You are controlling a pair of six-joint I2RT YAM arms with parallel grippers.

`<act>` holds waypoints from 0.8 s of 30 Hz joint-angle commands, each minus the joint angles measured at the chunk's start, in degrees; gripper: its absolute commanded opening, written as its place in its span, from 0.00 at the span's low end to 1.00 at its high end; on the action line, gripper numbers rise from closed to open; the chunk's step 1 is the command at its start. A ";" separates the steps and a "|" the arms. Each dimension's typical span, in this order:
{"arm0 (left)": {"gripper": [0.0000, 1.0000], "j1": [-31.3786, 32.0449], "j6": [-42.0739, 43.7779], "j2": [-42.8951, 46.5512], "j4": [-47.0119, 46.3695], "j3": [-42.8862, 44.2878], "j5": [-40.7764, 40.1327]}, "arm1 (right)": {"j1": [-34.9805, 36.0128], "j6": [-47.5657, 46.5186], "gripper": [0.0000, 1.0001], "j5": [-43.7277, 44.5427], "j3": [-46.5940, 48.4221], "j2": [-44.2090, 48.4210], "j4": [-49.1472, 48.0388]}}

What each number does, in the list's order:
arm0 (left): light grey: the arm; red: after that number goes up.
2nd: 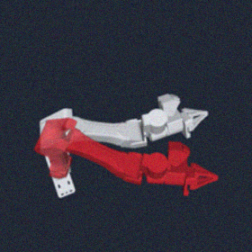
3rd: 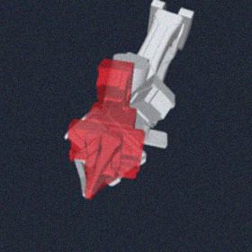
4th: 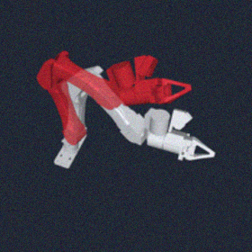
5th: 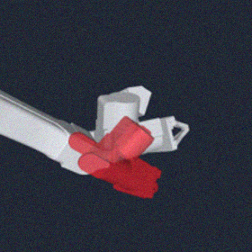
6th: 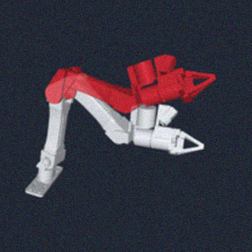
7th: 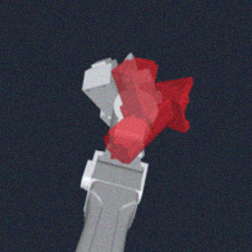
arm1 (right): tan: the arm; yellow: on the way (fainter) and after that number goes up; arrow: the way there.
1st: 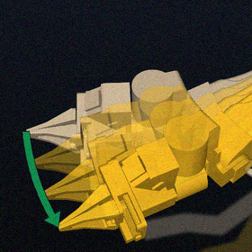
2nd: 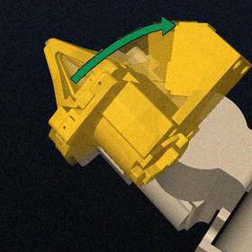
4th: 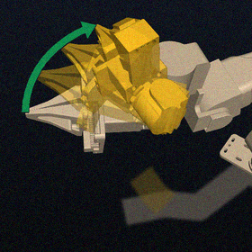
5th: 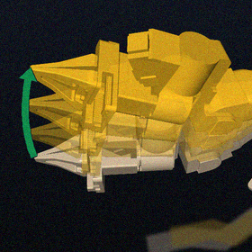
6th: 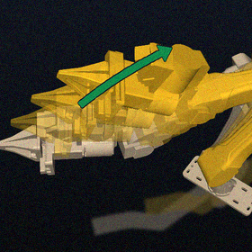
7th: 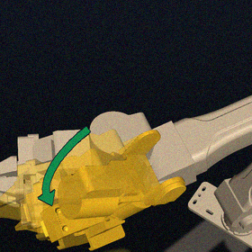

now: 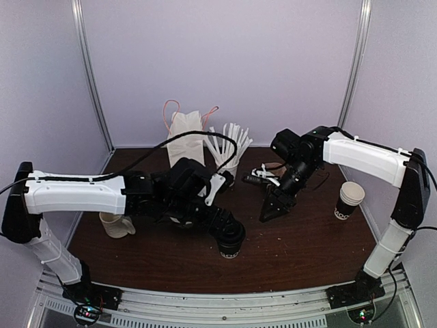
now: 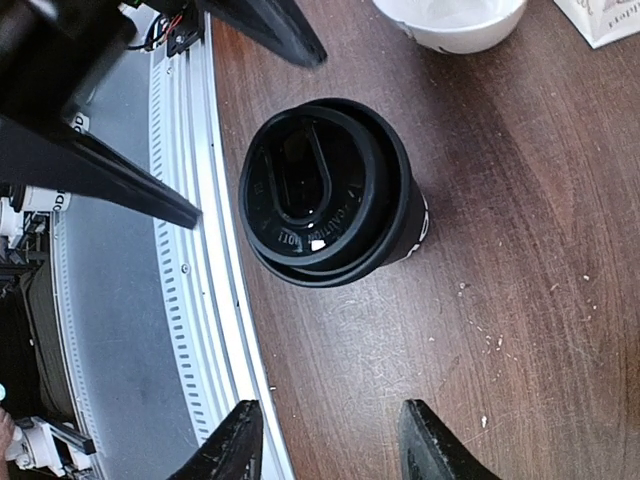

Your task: Pack the takeout coffee

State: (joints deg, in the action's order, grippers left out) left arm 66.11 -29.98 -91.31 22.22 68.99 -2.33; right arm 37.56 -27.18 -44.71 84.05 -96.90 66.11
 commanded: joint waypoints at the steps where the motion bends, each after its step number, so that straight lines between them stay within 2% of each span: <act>1: 0.75 0.04 -0.06 5.75 -1.99 0.39 -2.12 | 2.93 -2.60 0.48 2.57 -0.26 3.20 -0.19; 8: 0.70 -4.54 -6.68 7.80 0.13 -3.12 0.15 | 9.36 -2.50 0.50 13.22 -2.80 3.83 -5.66; 14: 0.67 -5.16 -8.79 7.62 0.14 -6.08 -0.17 | 12.78 0.92 0.64 20.99 -4.63 1.52 -12.22; 19: 0.68 -5.33 -11.28 8.88 -0.32 -9.21 -2.42 | 15.54 0.09 0.64 23.59 -3.52 -1.02 -11.80; 24: 0.68 -5.56 -13.19 11.20 -0.33 -12.06 -4.28 | 14.80 3.24 0.64 27.82 -1.83 -3.41 -12.15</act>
State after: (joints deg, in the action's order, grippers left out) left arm 60.90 -40.71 -83.13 23.14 58.65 -4.23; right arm 53.01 -26.61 -22.28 80.31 -98.56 55.40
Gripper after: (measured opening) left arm 0.679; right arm 0.644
